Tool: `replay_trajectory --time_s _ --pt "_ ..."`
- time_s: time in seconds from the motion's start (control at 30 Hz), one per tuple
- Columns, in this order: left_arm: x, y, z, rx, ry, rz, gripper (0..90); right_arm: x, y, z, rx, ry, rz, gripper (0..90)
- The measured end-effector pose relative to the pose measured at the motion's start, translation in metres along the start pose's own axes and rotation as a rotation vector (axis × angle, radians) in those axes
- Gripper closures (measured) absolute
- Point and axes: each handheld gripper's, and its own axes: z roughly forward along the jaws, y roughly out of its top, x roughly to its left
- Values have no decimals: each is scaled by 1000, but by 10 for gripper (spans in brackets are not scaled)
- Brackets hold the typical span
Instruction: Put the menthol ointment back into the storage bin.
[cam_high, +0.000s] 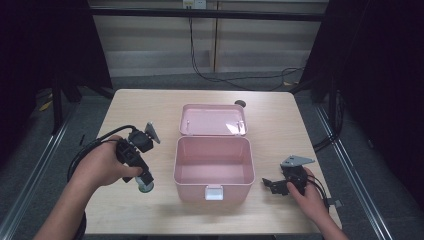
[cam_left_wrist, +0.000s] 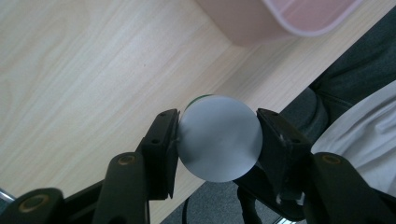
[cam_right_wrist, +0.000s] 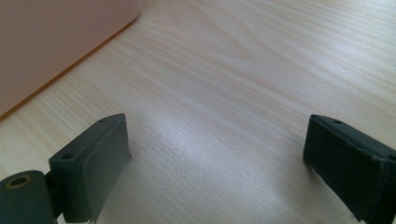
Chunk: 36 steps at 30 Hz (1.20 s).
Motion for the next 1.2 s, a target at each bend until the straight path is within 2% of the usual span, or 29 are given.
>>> replay_trajectory --time_s 0.13,0.27,0.4,0.43,0.6,0.83,1.1,1.2 --pt "-5 9 -18 -8 7 -5 507 0 0 0 0 0 -1 66" --pt "-7 21 -30 -16 -9 -5 507 0 0 0 2 0 -1 66" --pt "-11 34 -38 -27 0 -15 507 0 0 0 2 0 -1 66" --pt "-13 38 -40 -24 3 -4 507 0 0 0 3 -1 1 66" --pt "-20 57 -46 -40 -10 0 507 0 0 0 3 0 0 66" --pt "-32 84 -45 -33 -7 1 507 0 0 0 3 -1 1 66" --pt "-43 112 -32 -28 -34 -7 507 0 0 0 4 -1 -1 66" --pt "-45 122 -27 -28 -26 -10 507 0 0 0 5 0 -2 66"
